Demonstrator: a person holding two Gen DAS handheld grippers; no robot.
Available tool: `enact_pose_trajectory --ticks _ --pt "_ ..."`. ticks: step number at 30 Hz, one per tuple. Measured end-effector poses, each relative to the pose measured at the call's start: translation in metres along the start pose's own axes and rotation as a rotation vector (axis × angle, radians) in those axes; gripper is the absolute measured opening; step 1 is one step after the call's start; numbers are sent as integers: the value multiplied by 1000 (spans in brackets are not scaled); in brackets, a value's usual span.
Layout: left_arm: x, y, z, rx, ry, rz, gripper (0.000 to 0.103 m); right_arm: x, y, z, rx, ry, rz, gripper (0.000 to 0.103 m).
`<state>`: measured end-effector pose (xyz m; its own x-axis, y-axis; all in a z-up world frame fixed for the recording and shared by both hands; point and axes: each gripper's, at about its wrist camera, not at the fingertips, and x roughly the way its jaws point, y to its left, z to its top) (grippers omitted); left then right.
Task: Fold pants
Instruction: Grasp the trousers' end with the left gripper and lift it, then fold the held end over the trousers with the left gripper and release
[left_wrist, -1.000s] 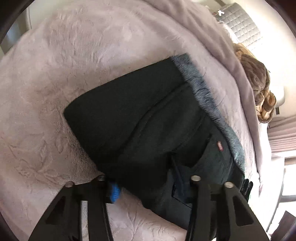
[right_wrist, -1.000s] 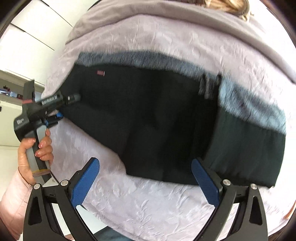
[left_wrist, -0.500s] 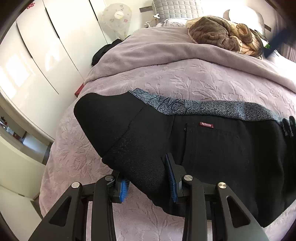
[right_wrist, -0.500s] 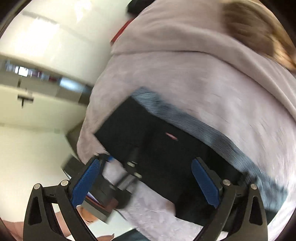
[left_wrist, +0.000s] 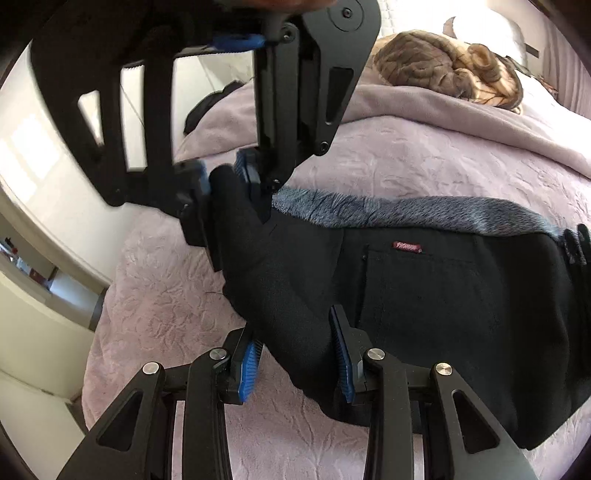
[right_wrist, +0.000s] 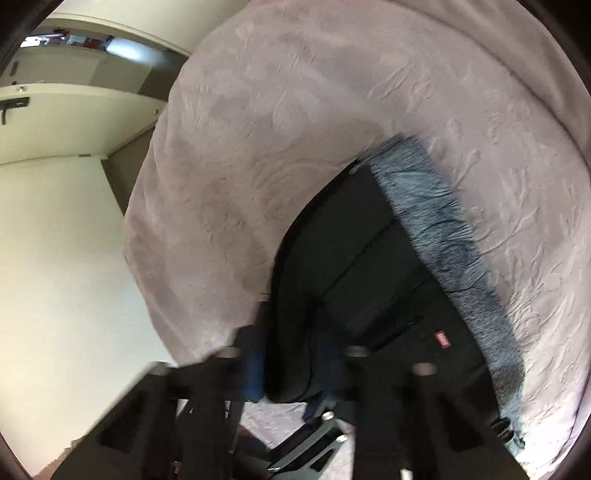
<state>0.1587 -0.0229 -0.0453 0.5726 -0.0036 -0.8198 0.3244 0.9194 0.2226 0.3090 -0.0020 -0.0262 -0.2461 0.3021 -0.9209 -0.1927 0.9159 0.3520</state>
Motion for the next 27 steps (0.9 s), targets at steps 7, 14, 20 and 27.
enact_pose_trajectory --ticks 7,14,20,27 --pt "-61 -28 25 87 -130 -18 37 -74 -47 -61 45 -215 195 15" --pt "-134 -88 52 196 -251 -136 37 -146 -122 -180 172 -501 413 15" --pt "-177 -168 56 353 -298 -239 37 -163 -201 -312 319 -737 536 15" --pt "-188 -283 23 569 -255 -336 37 -118 -281 -432 513 -856 587 15"
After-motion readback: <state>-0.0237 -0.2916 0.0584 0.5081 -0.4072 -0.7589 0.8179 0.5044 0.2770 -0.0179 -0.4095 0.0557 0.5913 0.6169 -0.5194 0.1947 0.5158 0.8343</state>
